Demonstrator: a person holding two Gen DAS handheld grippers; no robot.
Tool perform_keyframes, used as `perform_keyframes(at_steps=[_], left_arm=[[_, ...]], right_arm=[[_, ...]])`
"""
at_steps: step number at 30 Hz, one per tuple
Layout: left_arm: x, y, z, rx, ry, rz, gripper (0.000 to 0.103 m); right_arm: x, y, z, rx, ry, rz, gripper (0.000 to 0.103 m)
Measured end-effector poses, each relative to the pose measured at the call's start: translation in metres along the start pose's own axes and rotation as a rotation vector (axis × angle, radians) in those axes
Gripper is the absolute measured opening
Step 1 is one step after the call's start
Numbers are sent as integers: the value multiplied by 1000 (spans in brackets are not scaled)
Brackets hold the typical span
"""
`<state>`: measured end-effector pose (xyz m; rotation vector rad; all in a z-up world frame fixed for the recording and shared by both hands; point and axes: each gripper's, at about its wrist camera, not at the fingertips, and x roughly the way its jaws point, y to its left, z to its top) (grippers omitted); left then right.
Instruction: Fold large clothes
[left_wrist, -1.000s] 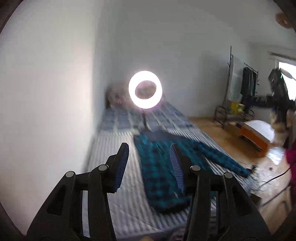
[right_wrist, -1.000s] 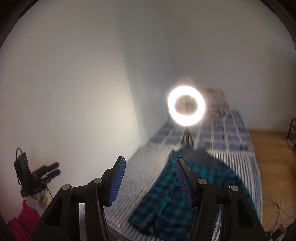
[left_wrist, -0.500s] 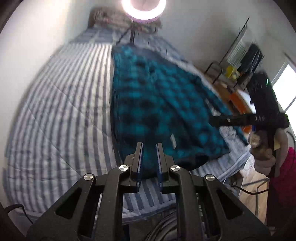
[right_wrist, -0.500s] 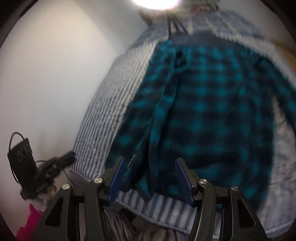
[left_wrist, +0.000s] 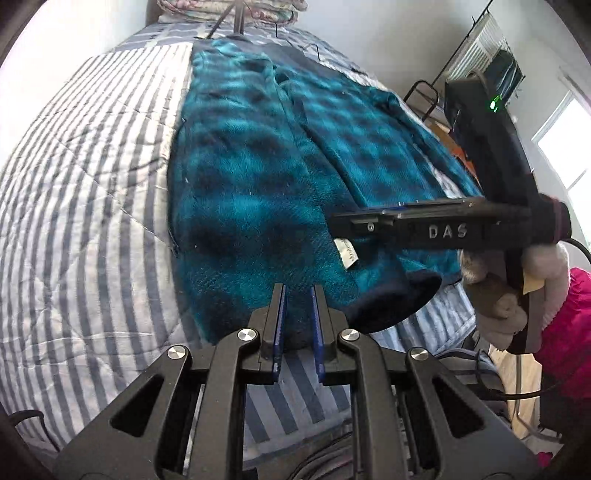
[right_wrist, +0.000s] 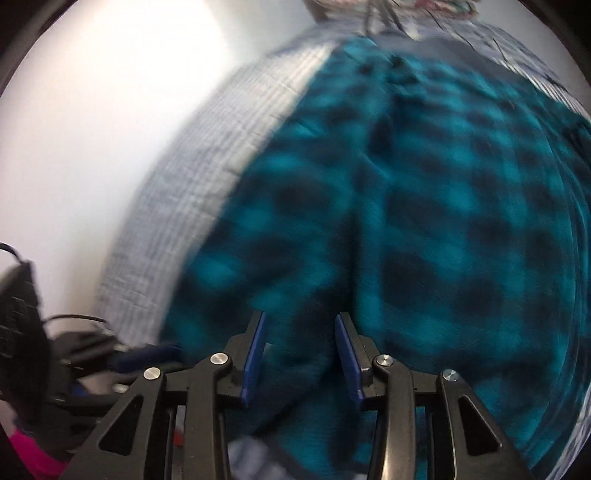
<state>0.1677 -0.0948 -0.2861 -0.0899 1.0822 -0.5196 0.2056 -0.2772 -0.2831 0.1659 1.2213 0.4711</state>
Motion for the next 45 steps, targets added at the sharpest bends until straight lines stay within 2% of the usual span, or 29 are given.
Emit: perform_keyframes(at_steps=[6,10,13,16,19,21,24,26,28,30,31,37,40,45], left_arm=[[34,-2,-3,41,84,37,12],[22,-6,9,69,62,71,12],[-20,-13,29,87,-29,91,12],[-87,-30,60,122,-182,119,12],[-143,-48,88,148,-307,141,12],[-190,-67,109,170,-407,113,12],[-241,-94,125,220,-518,108,12],[-266,-111,135,253,-562,84,12],[-278,-123,139,265,-576,55,12],[-278,-133,141,272,-575,38,12],[-275,-138,143,276,-572,27,12],[-248,-165,151,276,-516,-17,12],[-251,-185,167,302,-532,-14,12],[-276,-217,196,343,-568,-47,12]], right_arm=[[-2,-10,-7,48,-20,51,39],[-42,-18,-3,77,-99,64,39],[-92,-20,1,81,-193,63,40],[-154,-15,4,46,-296,39,41],[-212,-10,9,25,-385,16,46],[-253,-2,9,0,-454,-1,52],[-302,7,5,-35,-532,-47,52],[-326,9,0,-45,-571,-77,52],[-344,4,-9,-45,-612,-127,53],[-350,-2,-19,-43,-642,-179,64],[-352,-9,-26,-39,-647,-207,66],[-347,-71,-55,62,-596,-289,66],[-357,-108,-71,145,-594,-316,66],[-393,-145,-89,191,-616,-398,66]])
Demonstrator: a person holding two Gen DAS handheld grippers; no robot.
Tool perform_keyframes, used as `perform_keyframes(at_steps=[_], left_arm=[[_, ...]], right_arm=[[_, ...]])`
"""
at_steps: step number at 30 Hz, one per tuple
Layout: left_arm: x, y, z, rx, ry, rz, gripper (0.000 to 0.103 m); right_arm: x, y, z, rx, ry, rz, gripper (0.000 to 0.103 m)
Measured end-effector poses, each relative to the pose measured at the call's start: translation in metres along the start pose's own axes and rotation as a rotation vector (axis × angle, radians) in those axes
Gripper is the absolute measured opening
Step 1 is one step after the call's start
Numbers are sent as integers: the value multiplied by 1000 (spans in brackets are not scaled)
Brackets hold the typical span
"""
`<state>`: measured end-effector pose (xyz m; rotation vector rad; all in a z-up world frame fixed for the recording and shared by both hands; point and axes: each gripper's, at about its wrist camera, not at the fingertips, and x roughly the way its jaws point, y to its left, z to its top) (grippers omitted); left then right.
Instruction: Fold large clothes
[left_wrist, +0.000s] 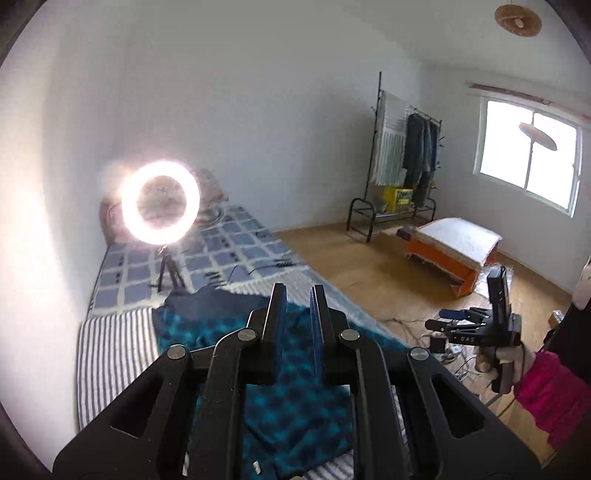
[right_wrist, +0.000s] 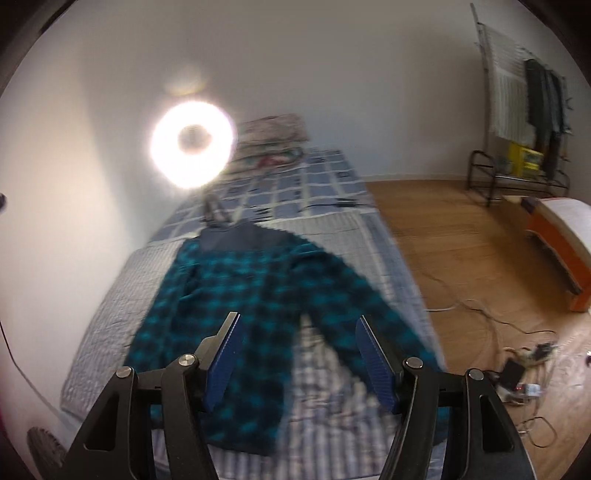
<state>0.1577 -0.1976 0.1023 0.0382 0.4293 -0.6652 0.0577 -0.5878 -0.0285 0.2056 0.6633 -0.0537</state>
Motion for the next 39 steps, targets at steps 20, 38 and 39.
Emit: perform_keyframes(at_steps=[20,38,39], left_arm=[[117,-63,-193,-52,365,-181,12],[164,-68,-244,-75,510,-209,12],[163,-68,-245,-73,514,-208,12]], right_arm=[[73,-201,-117,358,257,-62,65],[143,-315,-220,880,224,-17,66],[144,-318,-225,915,208,2,66]])
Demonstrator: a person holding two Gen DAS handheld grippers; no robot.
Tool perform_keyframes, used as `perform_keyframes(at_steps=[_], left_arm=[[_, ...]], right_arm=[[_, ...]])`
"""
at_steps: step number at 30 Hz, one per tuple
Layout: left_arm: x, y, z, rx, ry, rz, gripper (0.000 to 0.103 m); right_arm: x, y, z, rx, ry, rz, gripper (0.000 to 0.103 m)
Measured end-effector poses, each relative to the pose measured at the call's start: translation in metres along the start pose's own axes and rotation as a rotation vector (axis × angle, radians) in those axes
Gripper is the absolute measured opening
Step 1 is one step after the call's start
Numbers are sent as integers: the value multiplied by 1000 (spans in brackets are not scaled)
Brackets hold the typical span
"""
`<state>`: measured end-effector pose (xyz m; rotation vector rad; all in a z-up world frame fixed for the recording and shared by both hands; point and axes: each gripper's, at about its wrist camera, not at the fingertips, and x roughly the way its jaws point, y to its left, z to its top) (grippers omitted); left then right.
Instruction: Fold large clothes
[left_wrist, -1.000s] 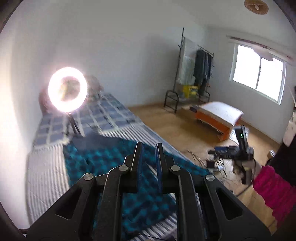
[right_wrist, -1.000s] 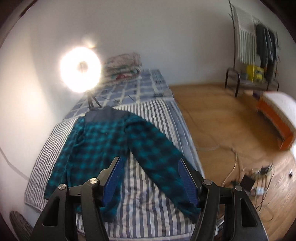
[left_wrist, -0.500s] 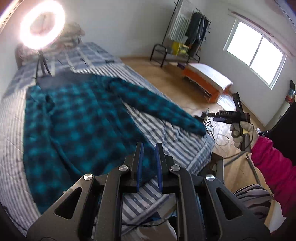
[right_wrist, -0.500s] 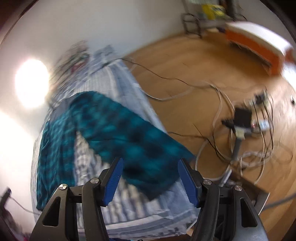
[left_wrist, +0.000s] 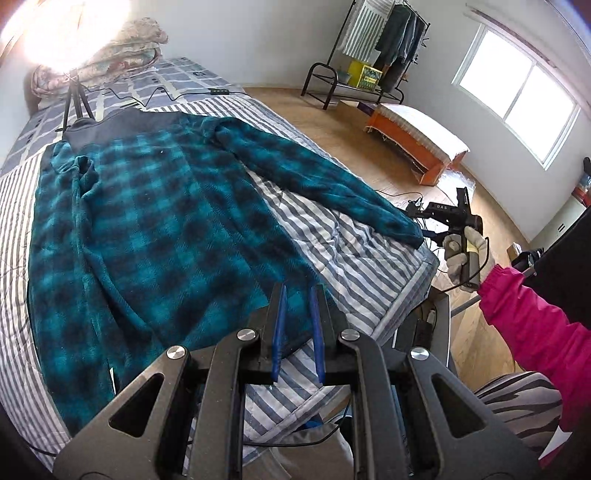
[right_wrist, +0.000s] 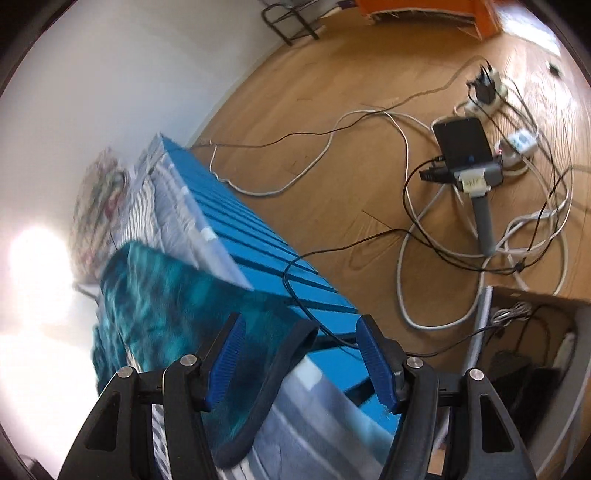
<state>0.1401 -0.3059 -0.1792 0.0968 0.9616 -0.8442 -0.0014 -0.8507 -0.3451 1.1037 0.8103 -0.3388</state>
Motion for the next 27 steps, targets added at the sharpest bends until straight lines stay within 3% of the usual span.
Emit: perform_keyframes(at_steps=[3,5,6,8,9,12,19,27], left_arm=[[0,2,-1,-1,3,10,12],[0,3,-1,-7,3,9,12],[-1,4,-1,-6,1,11,12],[-3,4,-1,-3,-5,14,12],[-5,3,-1,-2,-8,12,12],[-8,2,-1,8,-16,17,12],[-17,6,-5,-3,-34,16,12],[-36,19,-10,-49,-85,36,12]], right_arm=[[6,-7,1,52,-2,63,63],[8,-3,0,33,5,68,50],[8,0,0,20,13,73,34],[4,8,-2,-11,-6,46,27],[-1,14,-2,-33,-20,40,17],[-14,31,-3,-95,-48,18,9],[-44,79,-22,-242,-83,8,7],[-69,159,-73,-416,-45,135,6]])
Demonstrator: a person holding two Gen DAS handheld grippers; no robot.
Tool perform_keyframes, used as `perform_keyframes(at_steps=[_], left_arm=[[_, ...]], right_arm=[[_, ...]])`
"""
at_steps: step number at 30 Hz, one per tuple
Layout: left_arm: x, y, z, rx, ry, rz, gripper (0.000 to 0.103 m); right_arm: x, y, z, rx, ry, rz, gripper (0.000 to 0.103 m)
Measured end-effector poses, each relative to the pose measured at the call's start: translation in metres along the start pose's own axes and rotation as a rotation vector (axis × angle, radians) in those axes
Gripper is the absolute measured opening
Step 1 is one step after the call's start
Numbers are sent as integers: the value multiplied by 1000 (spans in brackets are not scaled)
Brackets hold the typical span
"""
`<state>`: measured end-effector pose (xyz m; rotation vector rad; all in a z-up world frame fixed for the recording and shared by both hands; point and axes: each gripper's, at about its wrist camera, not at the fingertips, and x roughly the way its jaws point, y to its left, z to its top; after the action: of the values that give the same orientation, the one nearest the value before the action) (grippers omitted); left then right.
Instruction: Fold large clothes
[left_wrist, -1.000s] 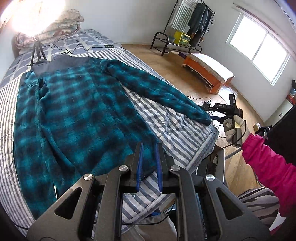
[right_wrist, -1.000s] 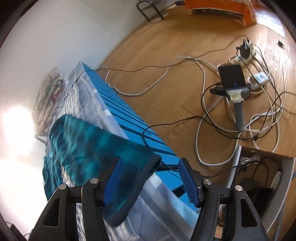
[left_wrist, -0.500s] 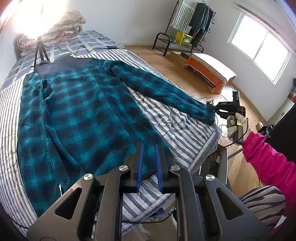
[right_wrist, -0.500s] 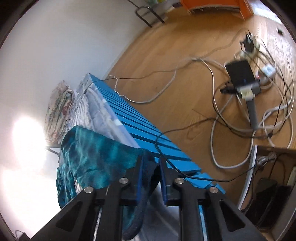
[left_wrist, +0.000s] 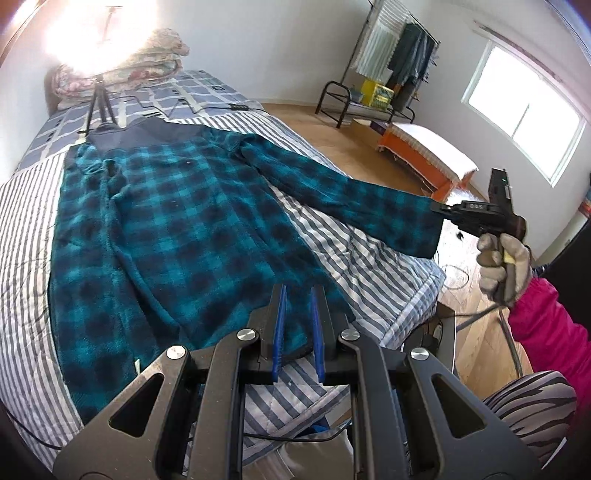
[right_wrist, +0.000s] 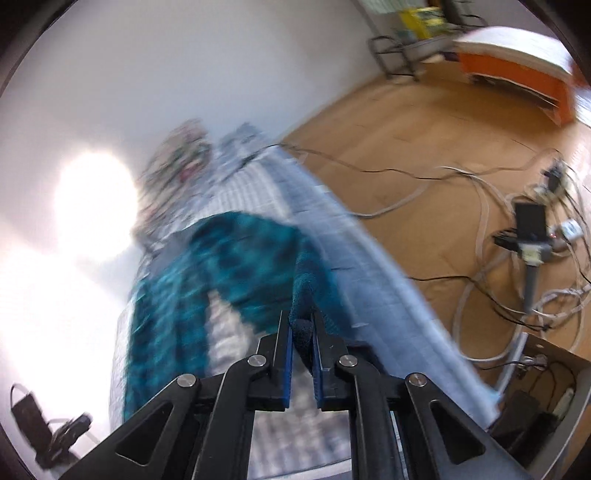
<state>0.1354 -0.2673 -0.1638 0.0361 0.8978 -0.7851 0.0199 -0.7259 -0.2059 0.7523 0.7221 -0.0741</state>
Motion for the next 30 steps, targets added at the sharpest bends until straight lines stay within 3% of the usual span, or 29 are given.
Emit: perform_keyframes(at_steps=[8,13,16,19,24,26,29,30], left_arm=[[-15,36,-15,-146,-51,-11,12],[-23,63,-29,-249,-86,-39,12],[-26,72,-34,-289,-102,-49,12],[-23,76,-37,-305,-94,-51,12],[-6,83,-38,-357,-65,-91,14],[5,85,-39,-380,-50,-114,36],[22,84,-39,-396,-23,-128,40],[29,84,-39,-398,-11,-130,41]], right_arm=[[6,127,-27,-244,78,193,6],[37,207,-63,-442,230,310,6],[63,233,-91,-537,323,319,6],[96,247,-122,-598,440,319,6],[137,241,-163,-670,564,285,6],[149,232,-175,-664,608,272,6],[158,224,-182,-672,653,258,15],[157,224,-180,-669,657,261,29]])
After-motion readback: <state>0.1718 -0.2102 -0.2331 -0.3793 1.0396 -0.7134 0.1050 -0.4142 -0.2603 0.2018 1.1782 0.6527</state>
